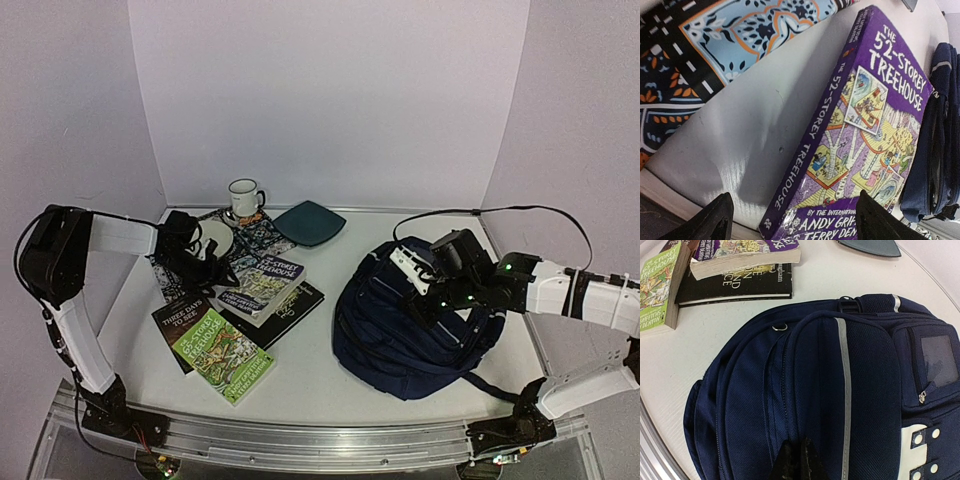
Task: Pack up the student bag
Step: Pick up the book from the book.
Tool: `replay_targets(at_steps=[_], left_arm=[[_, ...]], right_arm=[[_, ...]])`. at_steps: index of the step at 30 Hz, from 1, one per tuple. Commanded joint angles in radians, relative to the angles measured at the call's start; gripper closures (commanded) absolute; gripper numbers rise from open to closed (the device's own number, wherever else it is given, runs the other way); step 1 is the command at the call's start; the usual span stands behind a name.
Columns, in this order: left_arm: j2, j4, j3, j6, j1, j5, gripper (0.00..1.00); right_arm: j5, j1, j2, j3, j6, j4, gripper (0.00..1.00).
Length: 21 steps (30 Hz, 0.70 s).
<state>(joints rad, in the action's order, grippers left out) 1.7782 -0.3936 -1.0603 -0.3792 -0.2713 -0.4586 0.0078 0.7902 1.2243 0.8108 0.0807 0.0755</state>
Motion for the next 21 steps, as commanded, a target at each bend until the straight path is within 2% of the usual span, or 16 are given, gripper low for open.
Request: replay_targets(at_steps=[1, 8, 14, 16, 21], left_arm=[[0.046, 0.035, -0.027, 0.044, 0.01, -0.127, 0.16], [0.124, 0.075, 0.01, 0.052, 0.01, -0.213, 0.18], [0.153, 0.12, 0.047, 0.049, 0.01, -0.284, 0.26], [0.155, 0.126, 0.049, 0.049, 0.01, -0.294, 0.33], [0.145, 0.141, 0.053, 0.032, 0.009, -0.31, 0.64]], right_arm=[[0.012, -0.011, -0.025, -0.001, -0.011, -0.03, 1.0], [0.008, -0.011, -0.023, -0.003, -0.01, -0.031, 1.0], [0.011, -0.011, -0.023, -0.005, -0.01, -0.033, 1.0], [0.012, -0.011, -0.019, -0.005, -0.009, -0.035, 1.0], [0.008, -0.011, -0.013, -0.004, -0.012, -0.037, 1.0]])
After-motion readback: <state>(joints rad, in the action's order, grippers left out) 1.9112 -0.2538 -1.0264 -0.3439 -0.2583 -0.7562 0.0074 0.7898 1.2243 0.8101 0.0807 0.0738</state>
